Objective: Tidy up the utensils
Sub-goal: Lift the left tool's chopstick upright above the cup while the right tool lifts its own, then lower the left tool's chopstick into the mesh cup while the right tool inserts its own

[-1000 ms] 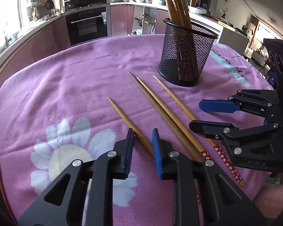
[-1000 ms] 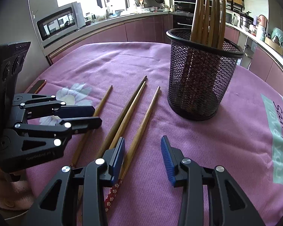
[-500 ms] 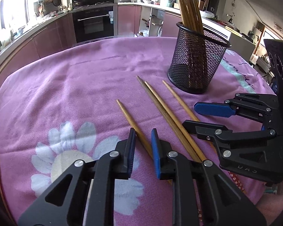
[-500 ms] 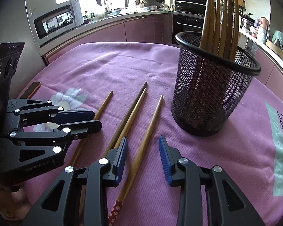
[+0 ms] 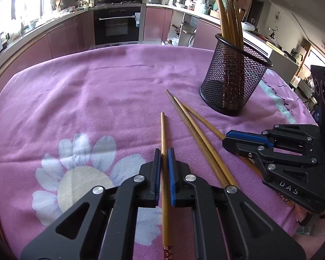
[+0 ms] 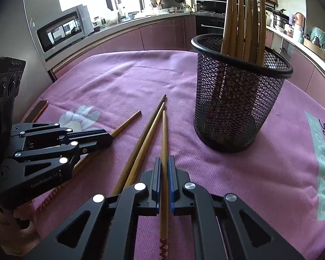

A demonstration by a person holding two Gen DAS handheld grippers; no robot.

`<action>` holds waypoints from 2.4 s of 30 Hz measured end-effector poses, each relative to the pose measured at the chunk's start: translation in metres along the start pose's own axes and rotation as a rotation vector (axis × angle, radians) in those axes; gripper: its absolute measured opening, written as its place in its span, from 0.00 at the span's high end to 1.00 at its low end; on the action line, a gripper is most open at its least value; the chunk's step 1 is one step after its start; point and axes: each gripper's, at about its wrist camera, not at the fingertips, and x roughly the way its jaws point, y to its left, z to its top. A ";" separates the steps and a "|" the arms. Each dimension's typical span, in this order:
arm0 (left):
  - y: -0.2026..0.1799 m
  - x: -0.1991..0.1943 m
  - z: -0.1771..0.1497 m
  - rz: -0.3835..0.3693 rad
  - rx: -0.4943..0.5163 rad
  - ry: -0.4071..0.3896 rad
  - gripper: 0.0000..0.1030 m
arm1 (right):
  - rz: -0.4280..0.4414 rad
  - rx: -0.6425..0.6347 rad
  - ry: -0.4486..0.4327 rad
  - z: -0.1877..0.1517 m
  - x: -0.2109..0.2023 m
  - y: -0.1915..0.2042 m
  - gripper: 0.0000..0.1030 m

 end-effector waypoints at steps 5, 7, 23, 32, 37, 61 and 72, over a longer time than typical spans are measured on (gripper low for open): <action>0.001 -0.005 -0.001 -0.007 -0.002 -0.008 0.93 | 0.037 0.009 -0.016 -0.002 -0.007 -0.001 0.95; 0.000 -0.008 0.000 -0.011 0.000 -0.014 0.93 | 0.050 0.011 -0.035 -0.002 -0.012 -0.001 0.95; -0.008 -0.039 0.011 -0.061 0.006 -0.082 0.93 | 0.133 0.040 -0.157 0.006 -0.054 -0.005 0.95; -0.006 -0.065 0.026 -0.186 -0.014 -0.130 0.93 | 0.127 0.070 -0.237 0.011 -0.080 -0.021 0.95; -0.006 -0.081 0.035 -0.243 -0.014 -0.167 0.93 | 0.122 0.084 -0.282 0.015 -0.095 -0.030 0.95; -0.011 -0.136 0.078 -0.345 -0.016 -0.354 0.93 | 0.083 0.061 -0.446 0.041 -0.141 -0.041 0.95; -0.025 -0.151 0.110 -0.334 0.015 -0.422 0.93 | 0.036 0.029 -0.528 0.067 -0.165 -0.050 0.95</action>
